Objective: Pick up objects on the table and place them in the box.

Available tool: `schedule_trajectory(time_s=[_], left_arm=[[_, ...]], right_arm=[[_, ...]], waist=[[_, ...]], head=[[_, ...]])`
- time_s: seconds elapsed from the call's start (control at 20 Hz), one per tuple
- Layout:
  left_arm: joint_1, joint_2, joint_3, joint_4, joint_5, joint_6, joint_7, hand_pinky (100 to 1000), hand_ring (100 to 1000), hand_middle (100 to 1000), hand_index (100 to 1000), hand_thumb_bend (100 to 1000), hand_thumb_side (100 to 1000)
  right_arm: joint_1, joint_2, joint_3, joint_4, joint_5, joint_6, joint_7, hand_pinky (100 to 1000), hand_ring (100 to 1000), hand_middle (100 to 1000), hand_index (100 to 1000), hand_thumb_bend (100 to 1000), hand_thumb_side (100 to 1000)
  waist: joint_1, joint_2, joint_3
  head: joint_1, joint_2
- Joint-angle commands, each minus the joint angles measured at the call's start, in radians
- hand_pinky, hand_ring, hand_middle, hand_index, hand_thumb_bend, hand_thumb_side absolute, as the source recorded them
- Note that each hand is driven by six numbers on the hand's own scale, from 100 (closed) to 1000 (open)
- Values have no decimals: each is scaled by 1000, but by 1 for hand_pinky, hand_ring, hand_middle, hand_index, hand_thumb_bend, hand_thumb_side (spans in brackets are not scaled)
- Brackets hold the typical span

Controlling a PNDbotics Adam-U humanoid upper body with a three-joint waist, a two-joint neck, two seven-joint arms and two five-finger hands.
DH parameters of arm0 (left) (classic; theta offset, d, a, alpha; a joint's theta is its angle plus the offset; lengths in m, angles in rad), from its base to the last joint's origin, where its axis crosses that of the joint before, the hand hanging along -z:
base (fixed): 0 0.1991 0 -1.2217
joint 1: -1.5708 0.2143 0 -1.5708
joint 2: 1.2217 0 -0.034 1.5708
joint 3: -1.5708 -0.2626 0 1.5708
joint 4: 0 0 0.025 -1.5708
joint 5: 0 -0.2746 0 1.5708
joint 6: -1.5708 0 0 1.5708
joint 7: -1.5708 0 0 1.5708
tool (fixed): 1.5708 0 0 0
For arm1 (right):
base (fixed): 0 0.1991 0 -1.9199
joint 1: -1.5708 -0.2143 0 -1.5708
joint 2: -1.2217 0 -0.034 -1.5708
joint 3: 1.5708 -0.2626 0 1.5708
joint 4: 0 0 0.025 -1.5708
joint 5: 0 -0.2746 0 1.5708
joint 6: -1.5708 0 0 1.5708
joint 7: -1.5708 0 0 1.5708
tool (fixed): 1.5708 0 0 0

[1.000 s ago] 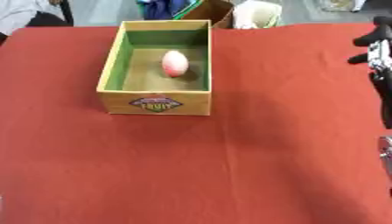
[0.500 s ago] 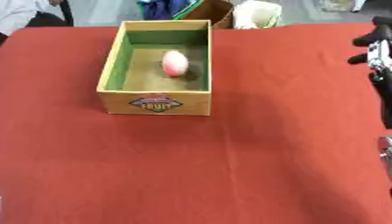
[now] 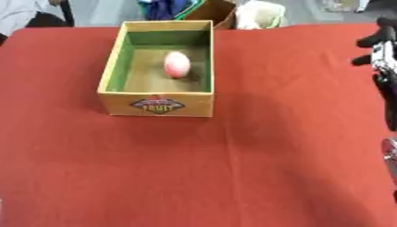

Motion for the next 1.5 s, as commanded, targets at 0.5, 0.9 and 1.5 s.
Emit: schedule_trajectory(time_s=[0.5, 0.9, 1.5], left_arm=[[-4, 7, 3, -19, -1, -2, -1, 572, 530, 466, 624, 100, 677], [-3, 7, 3, -19, -1, -2, -1, 572, 530, 466, 624, 100, 676], [-2, 6, 3, -19, 0, -2, -1, 571, 531, 466, 624, 100, 675]], right_arm=[[-7, -10, -6, -20, 6, -2, -1, 516, 662, 535, 753, 100, 461], [-6, -9, -7, -20, 6, -2, -1, 516, 662, 535, 754, 100, 460], [-5, -7, -7, -20, 7, 0, 1, 514, 663, 535, 754, 100, 457]], waist=[[-2, -19, -1], [-3, -20, -1], [-3, -20, -2]], head=[[0, -10], [1, -11], [2, -12]])
